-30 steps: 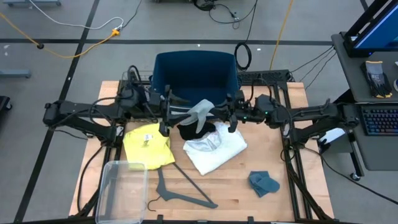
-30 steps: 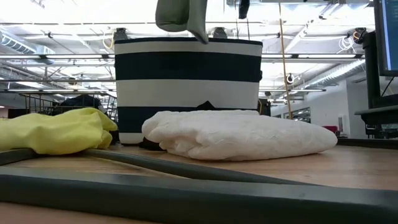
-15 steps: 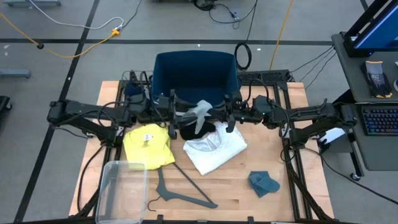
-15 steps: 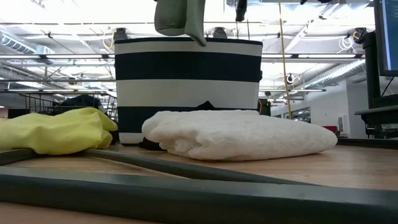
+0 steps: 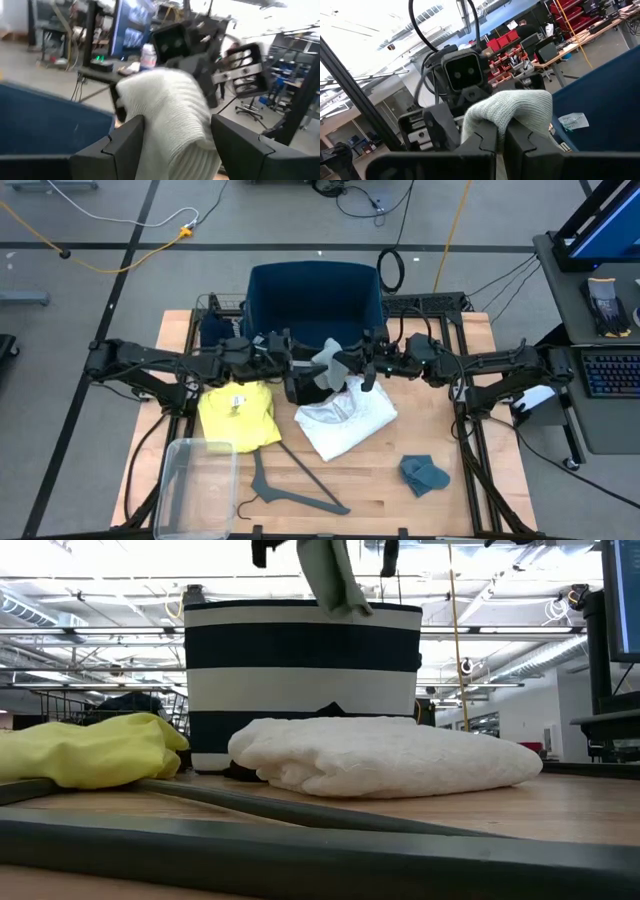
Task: Pick & Place Cloths
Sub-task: Put the gray sock into the transparent bin
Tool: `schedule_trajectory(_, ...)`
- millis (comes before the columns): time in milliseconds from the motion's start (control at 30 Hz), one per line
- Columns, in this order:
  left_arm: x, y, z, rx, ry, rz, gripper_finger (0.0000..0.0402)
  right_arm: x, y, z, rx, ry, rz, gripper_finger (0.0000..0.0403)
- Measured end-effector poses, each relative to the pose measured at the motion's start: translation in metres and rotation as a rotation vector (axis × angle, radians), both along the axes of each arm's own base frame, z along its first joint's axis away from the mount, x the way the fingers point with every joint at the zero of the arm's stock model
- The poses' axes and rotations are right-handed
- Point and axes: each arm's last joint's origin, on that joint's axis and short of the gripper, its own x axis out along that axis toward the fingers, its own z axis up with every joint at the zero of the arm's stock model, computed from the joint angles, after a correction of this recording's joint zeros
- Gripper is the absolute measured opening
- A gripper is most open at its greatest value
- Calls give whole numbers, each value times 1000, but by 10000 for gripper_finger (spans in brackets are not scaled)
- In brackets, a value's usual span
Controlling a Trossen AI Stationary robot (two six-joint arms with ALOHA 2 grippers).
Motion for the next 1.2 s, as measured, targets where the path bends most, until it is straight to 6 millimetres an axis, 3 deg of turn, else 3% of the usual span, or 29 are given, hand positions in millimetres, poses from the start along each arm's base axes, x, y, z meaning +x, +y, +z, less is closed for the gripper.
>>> schedule_trajectory(100, 1, 1, -2, -30, 6, 14, 222, 0, 0, 0, 0, 4, 0, 0)
schedule_trajectory(200, 3, 1, -4, -49, 3, 15, 185, 0, 0, 0, 0, 3, 0, 0)
schedule_trajectory(400, 6, 3, -5, -57, -9, 12, 45, 0, 1, 0, -1, 2, 5, 0)
schedule_trajectory(467, 6, 4, -4, -66, -17, -2, 15, 0, 2, 0, -2, 0, 9, 0)
schedule_trajectory(600, 6, 4, -4, -71, -18, -30, 9, 0, 6, 0, -38, 8, 13, 3)
schedule_trajectory(767, -6, -1, 7, -64, -31, -83, 4, -2, 10, 1, -91, 11, 119, 37)
schedule_trajectory(1000, -42, -18, 31, -75, -28, -150, 2, -1, 12, -11, -93, 133, 200, 91)
schedule_trajectory(1200, -81, -34, 39, -227, 75, -236, 1, 0, 12, -23, -79, 250, 207, 130)
